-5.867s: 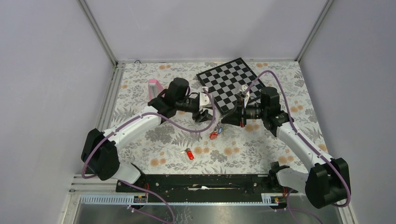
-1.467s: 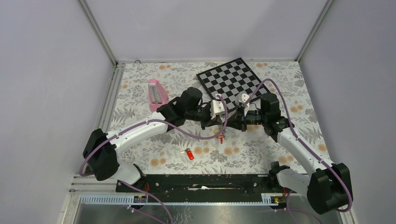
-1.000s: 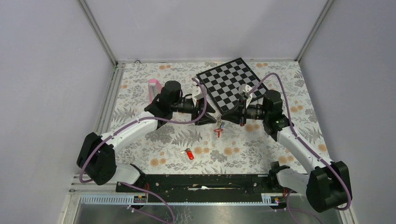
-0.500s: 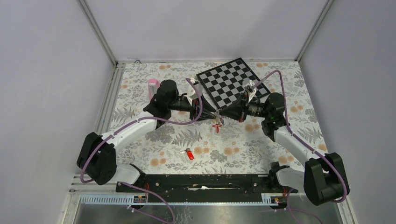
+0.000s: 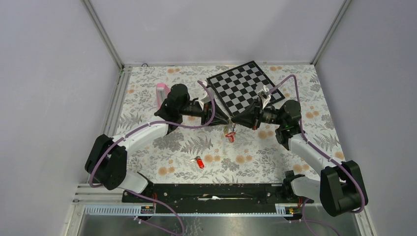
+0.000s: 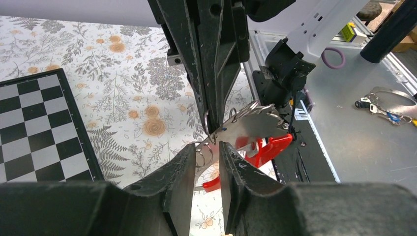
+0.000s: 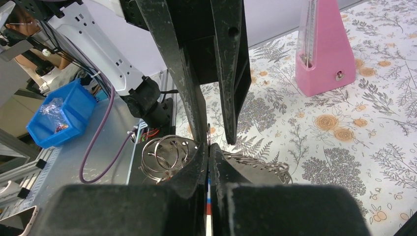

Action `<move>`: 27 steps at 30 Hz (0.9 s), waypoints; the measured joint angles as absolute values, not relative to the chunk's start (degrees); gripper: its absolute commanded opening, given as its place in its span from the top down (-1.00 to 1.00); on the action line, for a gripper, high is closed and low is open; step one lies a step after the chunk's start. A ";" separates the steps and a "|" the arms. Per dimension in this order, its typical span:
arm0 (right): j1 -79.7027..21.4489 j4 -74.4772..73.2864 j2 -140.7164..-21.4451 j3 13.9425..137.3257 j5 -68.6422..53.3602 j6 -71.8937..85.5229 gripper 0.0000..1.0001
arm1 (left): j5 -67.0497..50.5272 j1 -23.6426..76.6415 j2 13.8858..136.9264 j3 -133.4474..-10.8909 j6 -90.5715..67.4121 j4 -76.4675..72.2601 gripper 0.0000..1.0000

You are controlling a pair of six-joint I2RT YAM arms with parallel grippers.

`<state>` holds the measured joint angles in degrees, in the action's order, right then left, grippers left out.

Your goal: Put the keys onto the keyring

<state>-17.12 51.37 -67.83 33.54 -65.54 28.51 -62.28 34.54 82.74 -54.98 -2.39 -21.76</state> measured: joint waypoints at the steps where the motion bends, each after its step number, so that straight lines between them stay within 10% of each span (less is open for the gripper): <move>1: -17.12 51.42 -67.83 33.43 -65.54 28.49 1.00 | -62.43 34.54 82.78 -54.96 -2.98 -22.24 0.40; 27: -17.08 51.03 -67.83 32.12 -65.36 25.10 1.00 | -65.58 34.54 86.11 -54.87 -11.00 -28.05 1.00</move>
<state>-17.08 51.03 -67.83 32.12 -65.36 25.10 -65.58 34.54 86.11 -54.87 -11.00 -28.05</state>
